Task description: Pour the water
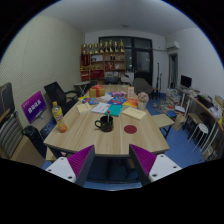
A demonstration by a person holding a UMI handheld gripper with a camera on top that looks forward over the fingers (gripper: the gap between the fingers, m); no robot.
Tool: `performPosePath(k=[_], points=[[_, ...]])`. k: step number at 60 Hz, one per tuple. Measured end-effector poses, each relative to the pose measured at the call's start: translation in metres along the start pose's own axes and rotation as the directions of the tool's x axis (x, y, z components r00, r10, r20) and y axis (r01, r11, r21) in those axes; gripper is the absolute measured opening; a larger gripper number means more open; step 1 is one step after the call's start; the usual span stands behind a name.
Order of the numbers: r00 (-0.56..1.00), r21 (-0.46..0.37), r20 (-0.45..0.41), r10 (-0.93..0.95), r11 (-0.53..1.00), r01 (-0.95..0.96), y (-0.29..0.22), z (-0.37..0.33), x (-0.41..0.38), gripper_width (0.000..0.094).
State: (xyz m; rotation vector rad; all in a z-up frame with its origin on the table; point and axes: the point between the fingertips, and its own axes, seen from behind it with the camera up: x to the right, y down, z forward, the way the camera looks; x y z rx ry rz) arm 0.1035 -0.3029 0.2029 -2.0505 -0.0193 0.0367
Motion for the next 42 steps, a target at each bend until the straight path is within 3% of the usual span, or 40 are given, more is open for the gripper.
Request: performPosePath(k=[4,11,22,42], points=[[1.000,-0.002,0.026,-0.001,1.000,0.001,0.004,0.005,-0.012,0.0783],[0.991,0.067,0.119,-0.064,0.996,0.056,0.010,0.029,-0.069,0.0795],[0.990,0.090,0.129,-0.053,0.995,0.042,0.014,0.083,-0.164,0.0793],[0.990,0.219,0.109,-0.093,0.973,0.068,-0.019,0.275,-0.355,0.0772]])
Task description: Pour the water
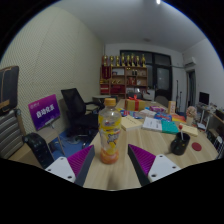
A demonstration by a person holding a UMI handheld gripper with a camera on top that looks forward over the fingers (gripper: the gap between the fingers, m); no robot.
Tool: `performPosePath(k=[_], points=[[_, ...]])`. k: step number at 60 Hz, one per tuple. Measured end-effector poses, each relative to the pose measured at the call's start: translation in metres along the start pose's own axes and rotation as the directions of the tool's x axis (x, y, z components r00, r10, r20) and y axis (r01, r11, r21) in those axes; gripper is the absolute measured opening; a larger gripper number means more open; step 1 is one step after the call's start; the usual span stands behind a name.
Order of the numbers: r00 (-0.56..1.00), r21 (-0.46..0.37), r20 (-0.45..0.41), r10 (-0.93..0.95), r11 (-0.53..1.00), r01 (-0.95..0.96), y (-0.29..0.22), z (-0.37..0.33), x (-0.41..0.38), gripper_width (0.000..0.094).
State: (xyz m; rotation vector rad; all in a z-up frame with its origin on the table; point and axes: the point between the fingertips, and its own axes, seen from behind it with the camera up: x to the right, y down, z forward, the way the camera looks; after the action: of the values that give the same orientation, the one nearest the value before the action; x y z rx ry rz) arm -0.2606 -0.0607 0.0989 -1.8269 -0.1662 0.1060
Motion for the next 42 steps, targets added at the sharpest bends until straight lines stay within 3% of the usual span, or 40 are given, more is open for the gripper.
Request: performPosePath(k=[8,19,24,33,42], points=[[0.998,0.003,-0.059,0.034,0.999,-0.034,0.000,0.060,-0.008,0.0774],[0.987,0.070,-0.156,0.032,0.997,-0.022,-0.020,0.107,0.009,0.0760],[0.983,0.044,-0.178,0.036,0.999,-0.028,-0.014,0.119,0.006,0.0529],[0.988,0.053,-0.153,-0.015,0.998,0.023,-0.013,0.119,0.006,0.0462],[0.998,-0.032,-0.053,-0.018,0.999,0.017,-0.012,0.126,-0.007,0.0393]])
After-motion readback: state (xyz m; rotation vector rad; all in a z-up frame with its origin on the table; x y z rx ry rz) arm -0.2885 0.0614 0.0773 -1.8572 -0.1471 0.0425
